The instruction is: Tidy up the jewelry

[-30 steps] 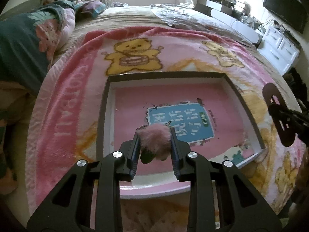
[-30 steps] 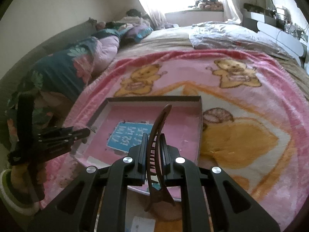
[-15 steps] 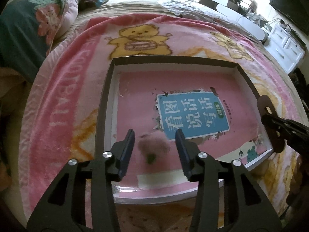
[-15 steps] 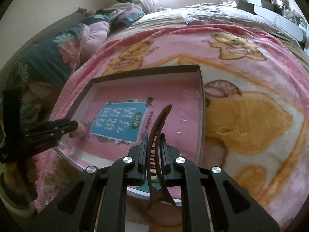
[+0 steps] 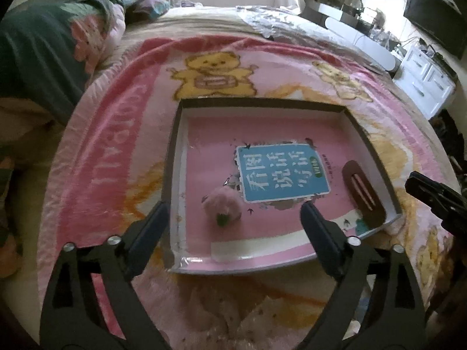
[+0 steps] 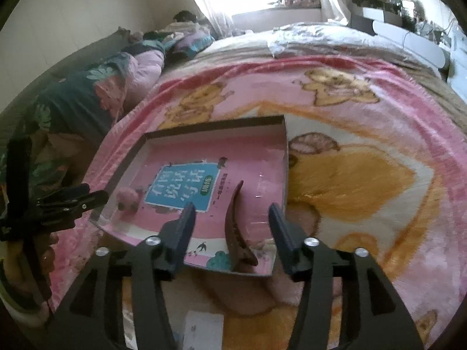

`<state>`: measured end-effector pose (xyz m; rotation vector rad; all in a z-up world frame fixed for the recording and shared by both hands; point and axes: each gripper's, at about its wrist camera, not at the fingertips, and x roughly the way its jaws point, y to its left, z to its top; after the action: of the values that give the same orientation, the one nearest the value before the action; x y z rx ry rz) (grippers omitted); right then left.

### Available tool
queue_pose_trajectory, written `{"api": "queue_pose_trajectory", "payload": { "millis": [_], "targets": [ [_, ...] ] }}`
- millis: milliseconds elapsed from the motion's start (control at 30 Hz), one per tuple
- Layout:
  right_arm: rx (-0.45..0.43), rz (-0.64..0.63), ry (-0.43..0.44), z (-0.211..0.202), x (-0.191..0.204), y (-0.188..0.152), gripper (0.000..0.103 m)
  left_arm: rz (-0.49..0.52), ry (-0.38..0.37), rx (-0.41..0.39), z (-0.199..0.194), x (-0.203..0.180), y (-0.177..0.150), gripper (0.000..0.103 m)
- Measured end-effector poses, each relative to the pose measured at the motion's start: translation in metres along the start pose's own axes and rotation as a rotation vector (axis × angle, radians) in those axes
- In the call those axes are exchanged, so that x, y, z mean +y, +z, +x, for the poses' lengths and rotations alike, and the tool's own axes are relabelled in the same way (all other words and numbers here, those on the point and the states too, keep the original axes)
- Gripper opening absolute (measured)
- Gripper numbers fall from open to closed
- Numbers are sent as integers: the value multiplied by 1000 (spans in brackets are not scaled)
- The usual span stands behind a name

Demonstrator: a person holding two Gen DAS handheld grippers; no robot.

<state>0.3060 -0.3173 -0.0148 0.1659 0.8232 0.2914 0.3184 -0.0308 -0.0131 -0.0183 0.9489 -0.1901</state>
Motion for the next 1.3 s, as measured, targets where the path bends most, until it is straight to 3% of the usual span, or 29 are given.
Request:
{"api": "queue_pose_trajectory", "payload": {
  "millis": [167,400,667,1300],
  "targets": [
    [-42,-21,-3,-31,5,1,75,-8,-6,-38,-25,-2,-4,90],
    [-125,-32,1,-78,12,0,82,-25,-2,-78,-58,-3,-13,92],
    [-183,-32,13,-115,18,-5,88,-32,6,-121,-92,-5,-21,93],
    [-230,-66,11,-175,34,-33,88,-32,32,-164,-150,-7,-66,93]
  ]
}}
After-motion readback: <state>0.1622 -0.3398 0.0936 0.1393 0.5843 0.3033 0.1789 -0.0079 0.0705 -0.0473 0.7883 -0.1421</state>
